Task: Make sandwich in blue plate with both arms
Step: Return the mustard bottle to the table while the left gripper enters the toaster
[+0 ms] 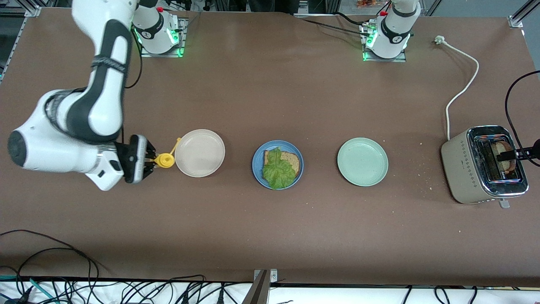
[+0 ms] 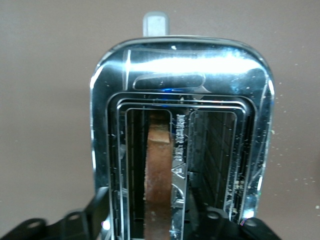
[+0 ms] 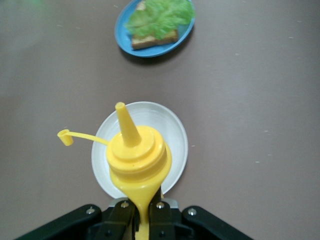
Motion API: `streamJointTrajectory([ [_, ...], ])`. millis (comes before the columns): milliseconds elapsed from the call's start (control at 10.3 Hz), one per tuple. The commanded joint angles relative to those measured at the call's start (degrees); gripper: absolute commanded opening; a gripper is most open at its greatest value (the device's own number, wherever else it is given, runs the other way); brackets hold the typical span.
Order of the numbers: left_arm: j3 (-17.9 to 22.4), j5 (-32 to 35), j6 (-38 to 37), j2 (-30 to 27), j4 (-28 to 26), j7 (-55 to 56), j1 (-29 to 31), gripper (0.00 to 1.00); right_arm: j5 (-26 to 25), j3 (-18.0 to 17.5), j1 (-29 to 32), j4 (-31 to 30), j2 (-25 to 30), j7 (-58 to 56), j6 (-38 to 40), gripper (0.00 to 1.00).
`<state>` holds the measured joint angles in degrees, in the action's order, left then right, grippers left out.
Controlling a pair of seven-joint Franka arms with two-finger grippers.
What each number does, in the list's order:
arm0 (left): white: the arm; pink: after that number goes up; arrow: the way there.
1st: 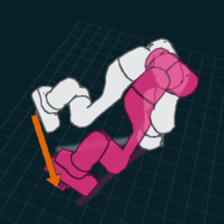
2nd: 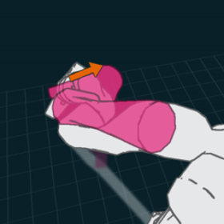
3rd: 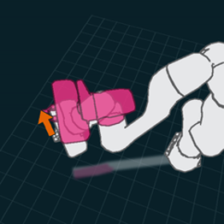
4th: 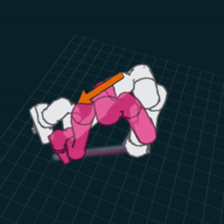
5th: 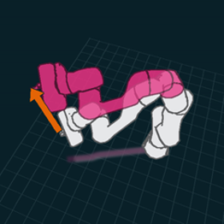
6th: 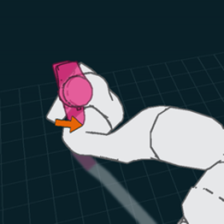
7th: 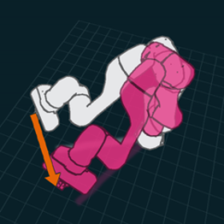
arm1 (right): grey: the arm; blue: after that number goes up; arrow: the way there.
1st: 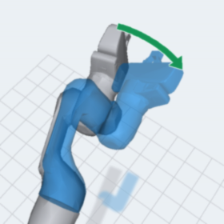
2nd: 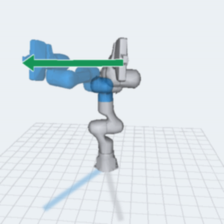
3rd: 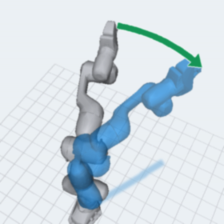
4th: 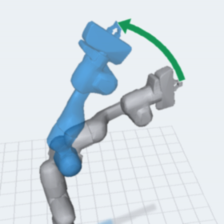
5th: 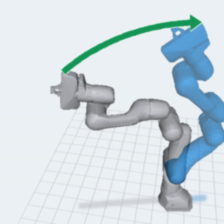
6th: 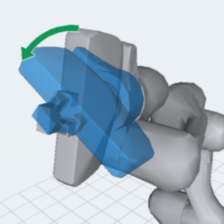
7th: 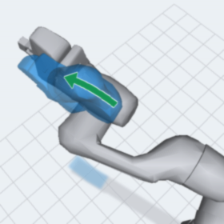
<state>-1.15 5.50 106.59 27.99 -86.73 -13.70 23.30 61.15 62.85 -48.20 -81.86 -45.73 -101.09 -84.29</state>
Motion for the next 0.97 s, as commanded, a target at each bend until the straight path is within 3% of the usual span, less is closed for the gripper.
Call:
streamJointTrajectory([
  [0,-0.43,3.28,-0.60,0.49,2.87,-0.54,-0.18,0.00,5.64,-4.55,8.61,-3.40,0.46,-13.30,9.02,0.09],
  [389,-0.61,3.20,-3.13,-1.09,4.20,-2.03,-0.19,0.00,5.56,-15.28,20.75,-5.41,-0.15,-28.51,11.69,0.08],
  [680,-1.13,3.11,-7.07,-3.72,5.07,-2.56,-0.18,0.00,5.56,-17.93,24.20,-5.33,-2.78,-35.38,11.87,0.08],
  [875,-1.66,2.41,-14.71,-5.13,10.32,-3.70,-0.36,0.00,5.65,-21.08,27.17,-5.24,-3.93,-37.25,11.34,0.08],
])
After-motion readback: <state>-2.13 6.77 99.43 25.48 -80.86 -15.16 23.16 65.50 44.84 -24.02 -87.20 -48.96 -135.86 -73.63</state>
